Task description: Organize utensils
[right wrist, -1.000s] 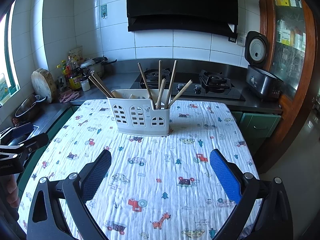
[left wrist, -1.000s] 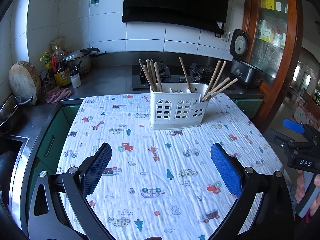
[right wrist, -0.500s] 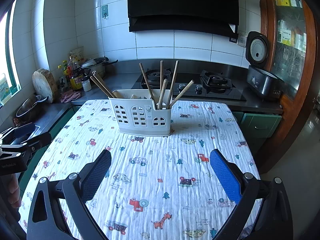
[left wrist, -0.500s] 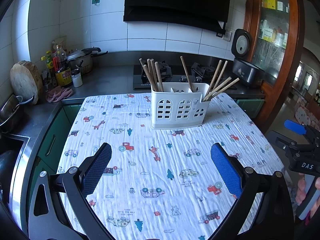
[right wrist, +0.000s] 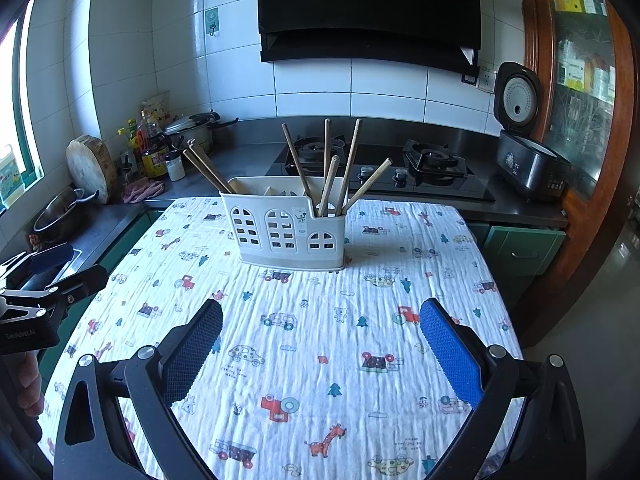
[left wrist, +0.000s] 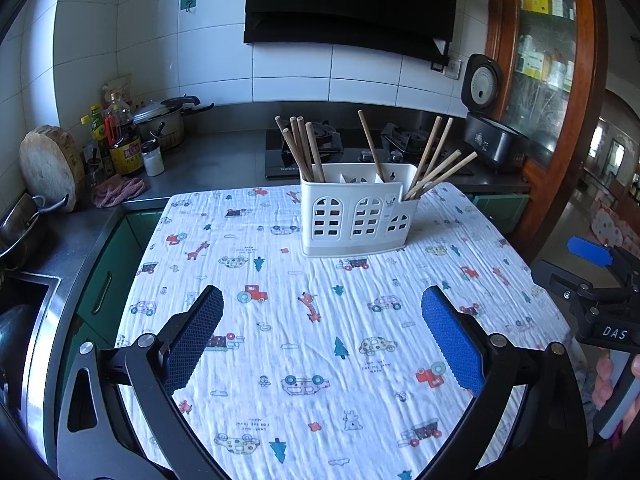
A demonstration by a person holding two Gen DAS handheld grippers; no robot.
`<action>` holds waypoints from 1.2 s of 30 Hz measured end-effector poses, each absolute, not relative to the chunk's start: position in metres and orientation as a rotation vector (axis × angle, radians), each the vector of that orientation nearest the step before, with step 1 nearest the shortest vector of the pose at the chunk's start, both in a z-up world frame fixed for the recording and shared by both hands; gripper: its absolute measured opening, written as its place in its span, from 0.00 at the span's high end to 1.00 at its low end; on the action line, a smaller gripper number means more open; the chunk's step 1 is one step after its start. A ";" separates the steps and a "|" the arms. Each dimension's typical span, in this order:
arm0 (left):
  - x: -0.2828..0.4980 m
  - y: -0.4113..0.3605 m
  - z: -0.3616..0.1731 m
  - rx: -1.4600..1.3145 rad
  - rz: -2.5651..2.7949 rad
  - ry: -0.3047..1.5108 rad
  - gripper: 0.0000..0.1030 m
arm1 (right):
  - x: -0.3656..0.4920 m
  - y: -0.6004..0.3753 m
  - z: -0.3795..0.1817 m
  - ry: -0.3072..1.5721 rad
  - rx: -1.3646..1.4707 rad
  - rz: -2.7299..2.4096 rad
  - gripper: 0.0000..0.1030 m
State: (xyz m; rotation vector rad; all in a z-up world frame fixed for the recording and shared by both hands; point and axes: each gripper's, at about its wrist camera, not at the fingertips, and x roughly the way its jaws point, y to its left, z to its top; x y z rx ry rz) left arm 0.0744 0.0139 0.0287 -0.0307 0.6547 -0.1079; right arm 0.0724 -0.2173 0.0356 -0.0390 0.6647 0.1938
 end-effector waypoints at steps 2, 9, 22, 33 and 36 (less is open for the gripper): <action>0.074 0.014 0.029 -0.030 -0.108 0.656 0.05 | 0.073 -0.217 0.035 0.664 -0.038 0.194 0.07; 0.075 0.014 0.028 -0.026 -0.104 0.657 0.05 | 0.074 -0.216 0.033 0.670 -0.038 0.194 0.07; 0.076 0.015 0.026 -0.022 -0.106 0.660 0.05 | 0.075 -0.214 0.031 0.674 -0.040 0.198 0.07; 0.076 0.014 0.026 -0.011 -0.104 0.653 0.05 | 0.074 -0.214 0.027 0.678 -0.039 0.198 0.07; 0.076 0.015 0.027 -0.012 -0.104 0.650 0.05 | 0.072 -0.215 0.025 0.681 -0.039 0.196 0.07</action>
